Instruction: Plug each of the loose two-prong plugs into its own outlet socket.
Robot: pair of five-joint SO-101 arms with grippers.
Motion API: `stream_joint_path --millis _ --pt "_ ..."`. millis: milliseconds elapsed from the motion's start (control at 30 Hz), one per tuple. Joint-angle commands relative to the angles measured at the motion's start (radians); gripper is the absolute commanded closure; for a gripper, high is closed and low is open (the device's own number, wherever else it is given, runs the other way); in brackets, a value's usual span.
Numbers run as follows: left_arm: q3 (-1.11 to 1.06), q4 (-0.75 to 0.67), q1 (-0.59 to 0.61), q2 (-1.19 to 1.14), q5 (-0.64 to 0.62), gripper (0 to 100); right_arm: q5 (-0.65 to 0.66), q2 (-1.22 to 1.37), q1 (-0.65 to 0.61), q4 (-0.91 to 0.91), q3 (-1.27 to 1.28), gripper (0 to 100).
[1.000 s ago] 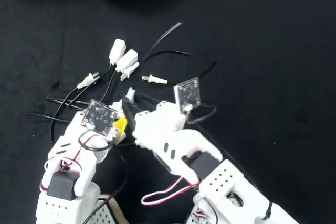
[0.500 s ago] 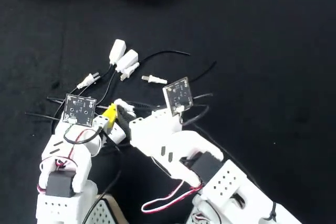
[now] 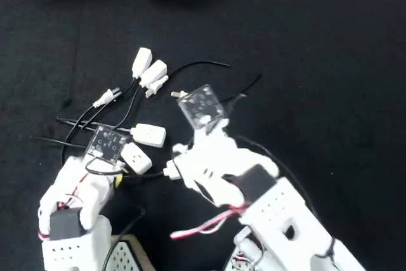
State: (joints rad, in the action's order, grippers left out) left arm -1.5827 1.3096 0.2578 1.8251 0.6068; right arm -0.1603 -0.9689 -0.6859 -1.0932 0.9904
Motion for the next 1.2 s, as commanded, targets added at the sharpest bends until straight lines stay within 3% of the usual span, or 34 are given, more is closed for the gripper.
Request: stream_joint_path --millis 0,267,467,667,1167 --pt "-0.056 0.0 0.087 0.0 0.068 77 0.041 0.183 -0.014 -0.051 -0.104 98.7" --pt "-0.094 -0.08 0.117 -0.002 0.077 77 0.041 0.458 -0.017 -0.094 -0.179 98.7" --pt "-0.094 -0.08 0.12 -0.002 0.077 77 0.041 0.467 -0.014 -0.066 -0.179 98.7" --pt "-0.094 -0.08 0.124 -0.002 0.077 77 0.041 0.467 0.084 -0.012 -0.177 98.7" --pt "-0.094 -0.08 0.125 -0.002 0.077 77 -0.002 0.472 0.183 0.13 -0.059 98.7"
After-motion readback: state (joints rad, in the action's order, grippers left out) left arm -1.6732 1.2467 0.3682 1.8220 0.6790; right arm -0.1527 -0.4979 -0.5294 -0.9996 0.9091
